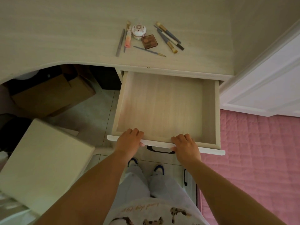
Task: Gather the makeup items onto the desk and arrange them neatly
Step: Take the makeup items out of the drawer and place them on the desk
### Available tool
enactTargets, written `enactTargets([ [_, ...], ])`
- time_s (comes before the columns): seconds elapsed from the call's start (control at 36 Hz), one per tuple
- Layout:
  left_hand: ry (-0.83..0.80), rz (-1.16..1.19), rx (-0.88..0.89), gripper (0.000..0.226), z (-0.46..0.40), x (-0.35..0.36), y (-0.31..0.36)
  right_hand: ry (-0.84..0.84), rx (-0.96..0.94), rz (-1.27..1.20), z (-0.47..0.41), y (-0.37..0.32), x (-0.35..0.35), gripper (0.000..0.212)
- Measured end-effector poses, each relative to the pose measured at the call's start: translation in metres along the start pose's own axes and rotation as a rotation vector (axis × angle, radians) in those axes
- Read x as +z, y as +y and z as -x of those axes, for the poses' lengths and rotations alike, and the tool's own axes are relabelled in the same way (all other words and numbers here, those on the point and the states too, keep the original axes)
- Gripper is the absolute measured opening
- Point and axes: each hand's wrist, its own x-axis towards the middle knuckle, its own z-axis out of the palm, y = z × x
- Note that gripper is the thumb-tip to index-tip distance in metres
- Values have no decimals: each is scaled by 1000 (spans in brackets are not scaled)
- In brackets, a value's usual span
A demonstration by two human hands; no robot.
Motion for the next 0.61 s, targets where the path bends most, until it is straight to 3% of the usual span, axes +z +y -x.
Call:
enactTargets([
  [0.25, 17, 108, -61, 42, -44, -23, -11, 38, 41, -19, -44, 13, -25, 33],
  [0.61, 5, 88, -5, 43, -110, -55, -30, -5, 138, -12, -102, 26, -62, 35],
])
